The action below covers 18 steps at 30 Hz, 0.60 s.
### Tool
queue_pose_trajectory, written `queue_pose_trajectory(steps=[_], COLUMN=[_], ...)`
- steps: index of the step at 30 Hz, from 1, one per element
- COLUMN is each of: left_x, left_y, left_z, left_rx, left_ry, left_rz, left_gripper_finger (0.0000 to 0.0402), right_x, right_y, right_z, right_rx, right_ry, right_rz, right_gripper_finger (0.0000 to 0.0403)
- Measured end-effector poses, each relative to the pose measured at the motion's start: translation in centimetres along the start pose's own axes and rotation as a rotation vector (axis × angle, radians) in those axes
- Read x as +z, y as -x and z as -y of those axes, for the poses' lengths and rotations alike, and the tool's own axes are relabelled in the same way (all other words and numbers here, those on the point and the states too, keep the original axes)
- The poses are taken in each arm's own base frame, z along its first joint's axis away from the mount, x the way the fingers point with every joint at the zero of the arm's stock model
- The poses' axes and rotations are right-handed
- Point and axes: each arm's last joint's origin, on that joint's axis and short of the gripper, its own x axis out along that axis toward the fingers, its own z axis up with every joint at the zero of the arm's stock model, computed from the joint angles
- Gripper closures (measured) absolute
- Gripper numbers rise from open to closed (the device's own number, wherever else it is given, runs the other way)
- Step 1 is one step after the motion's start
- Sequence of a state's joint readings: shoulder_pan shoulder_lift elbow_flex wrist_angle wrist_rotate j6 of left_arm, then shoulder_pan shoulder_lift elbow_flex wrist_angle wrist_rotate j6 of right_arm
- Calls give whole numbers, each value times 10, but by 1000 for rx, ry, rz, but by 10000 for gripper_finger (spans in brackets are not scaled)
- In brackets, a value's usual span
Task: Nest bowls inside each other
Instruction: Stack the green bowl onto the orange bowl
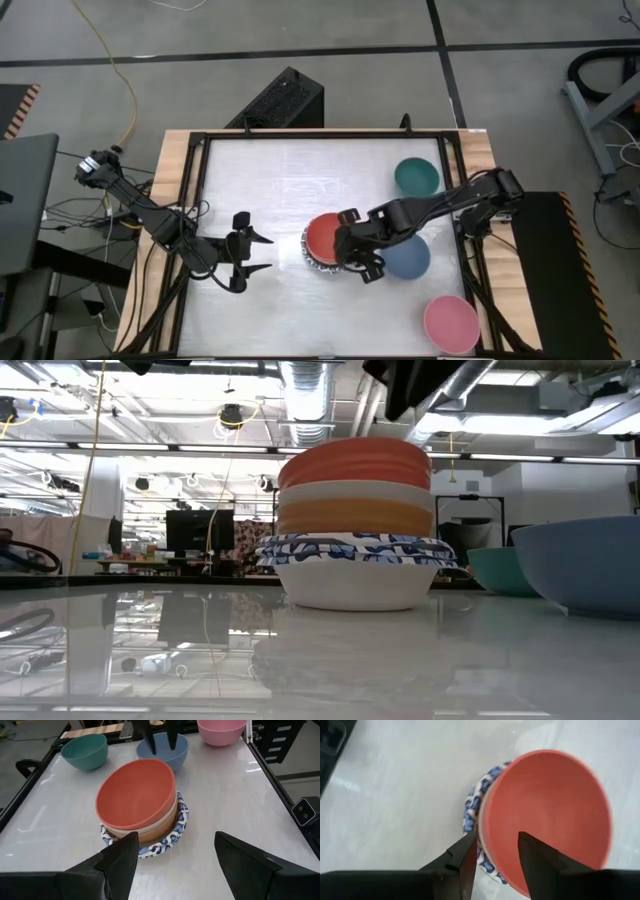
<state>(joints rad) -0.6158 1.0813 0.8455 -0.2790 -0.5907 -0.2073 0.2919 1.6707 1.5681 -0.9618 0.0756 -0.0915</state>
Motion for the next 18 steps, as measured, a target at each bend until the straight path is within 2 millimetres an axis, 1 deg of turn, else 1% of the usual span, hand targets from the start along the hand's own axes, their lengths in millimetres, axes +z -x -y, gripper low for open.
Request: queue_pose_trajectory(steps=[2, 4, 6, 11, 15, 18], left_x=[0, 0, 0, -2, -2, -2], left_y=[0, 0, 0, 0, 0, 0], left_z=[0, 0, 0, -1, 0, 0], left_rx=[0, 1, 1, 4, -2, -3], left_ry=[3, 7, 10, 11, 22, 23], left_rz=[0, -3, -4, -22, -24, -23], left_gripper_finger=[150, 150, 150, 150, 150, 150], right_x=[-1, -3, -6, -16, -23, -24], right_y=[4, 5, -1, -16, -24, -26], right_z=[0, 2, 1, -2, -6, -10], right_rx=[-32, -105, -134, -128, -127, -121], right_ry=[-53, -88, -87, -122, -145, -137], right_rz=[3, -12, -50, -93, -121, -114], right_gripper_finger=[246, 259, 276, 314, 327, 330])
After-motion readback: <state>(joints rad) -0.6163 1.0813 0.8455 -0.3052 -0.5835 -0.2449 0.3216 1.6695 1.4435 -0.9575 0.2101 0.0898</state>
